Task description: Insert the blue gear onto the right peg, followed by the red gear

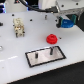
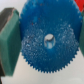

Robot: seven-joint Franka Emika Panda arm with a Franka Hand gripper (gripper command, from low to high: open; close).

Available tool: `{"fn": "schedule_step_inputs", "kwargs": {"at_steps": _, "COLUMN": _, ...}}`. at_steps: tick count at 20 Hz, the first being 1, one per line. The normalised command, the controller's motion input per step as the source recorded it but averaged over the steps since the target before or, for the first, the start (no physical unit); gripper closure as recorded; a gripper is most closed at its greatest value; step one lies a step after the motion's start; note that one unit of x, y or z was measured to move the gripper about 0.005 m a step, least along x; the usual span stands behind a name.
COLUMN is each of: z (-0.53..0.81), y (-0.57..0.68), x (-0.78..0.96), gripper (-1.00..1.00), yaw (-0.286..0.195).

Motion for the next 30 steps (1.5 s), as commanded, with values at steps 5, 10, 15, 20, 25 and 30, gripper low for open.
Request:
{"fn": "schedule_step_inputs", "kwargs": {"at_steps": 5, "z": 0.37, "y": -0.37, "x": 0.69, "gripper": 1.00, "yaw": 0.000}}
{"fn": "schedule_step_inputs", "kwargs": {"at_steps": 10, "z": 0.24, "y": -0.32, "x": 0.75, "gripper": 1.00, "yaw": 0.000}}
{"fn": "schedule_step_inputs", "kwargs": {"at_steps": 15, "z": 0.18, "y": -0.29, "x": 0.77, "gripper": 1.00, "yaw": 0.000}}
{"fn": "schedule_step_inputs", "kwargs": {"at_steps": 20, "z": 0.10, "y": -0.26, "x": 0.73, "gripper": 1.00, "yaw": 0.000}}
{"fn": "schedule_step_inputs", "kwargs": {"at_steps": 25, "z": -0.01, "y": -0.24, "x": 0.54, "gripper": 1.00, "yaw": 0.000}}
{"fn": "schedule_step_inputs", "kwargs": {"at_steps": 30, "z": -0.09, "y": -0.26, "x": 0.38, "gripper": 1.00, "yaw": 0.000}}
